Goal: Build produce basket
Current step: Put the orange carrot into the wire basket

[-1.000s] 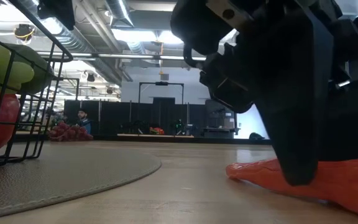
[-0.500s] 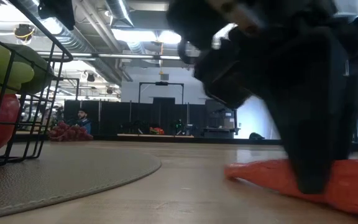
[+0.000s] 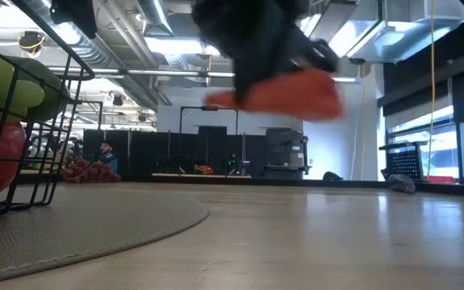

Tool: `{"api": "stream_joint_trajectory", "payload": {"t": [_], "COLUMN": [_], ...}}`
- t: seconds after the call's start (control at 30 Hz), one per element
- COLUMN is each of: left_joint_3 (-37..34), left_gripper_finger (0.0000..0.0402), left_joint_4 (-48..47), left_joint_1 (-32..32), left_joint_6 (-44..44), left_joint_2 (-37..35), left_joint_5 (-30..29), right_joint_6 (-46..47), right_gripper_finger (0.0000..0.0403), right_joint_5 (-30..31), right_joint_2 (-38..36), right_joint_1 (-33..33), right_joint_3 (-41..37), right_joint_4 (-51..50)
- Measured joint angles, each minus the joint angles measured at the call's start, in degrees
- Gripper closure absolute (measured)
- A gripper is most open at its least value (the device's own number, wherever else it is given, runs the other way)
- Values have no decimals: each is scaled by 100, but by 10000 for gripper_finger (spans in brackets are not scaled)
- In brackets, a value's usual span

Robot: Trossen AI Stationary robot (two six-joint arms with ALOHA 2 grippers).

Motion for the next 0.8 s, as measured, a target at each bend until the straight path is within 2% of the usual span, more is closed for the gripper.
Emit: {"api": "stream_joint_trajectory", "payload": {"t": [0.37,0.47,0.6,0.8], "left_joint_3": [0,0,0,0], "left_gripper_finger": [318,318,318,318], "left_joint_4": [0,0,0,0], "left_joint_1": [1,0,2,2], "left_joint_6": [190,188,188,251], "left_joint_2": [-50,-50,-50,-76], "left_joint_5": [0,0,0,0], "right_joint_6": [-1555,-1918,-2186,-2494], "right_gripper_finger": [397,397,397,397], "right_joint_5": [776,717,328,257], "right_joint_2": [-26,-28,-28,71], "right_joint_1": [-648,-722,-820,-820], "right_joint_3": [1558,1706,1666,1656], "right_joint_4": [366,820,1523,2511]}}
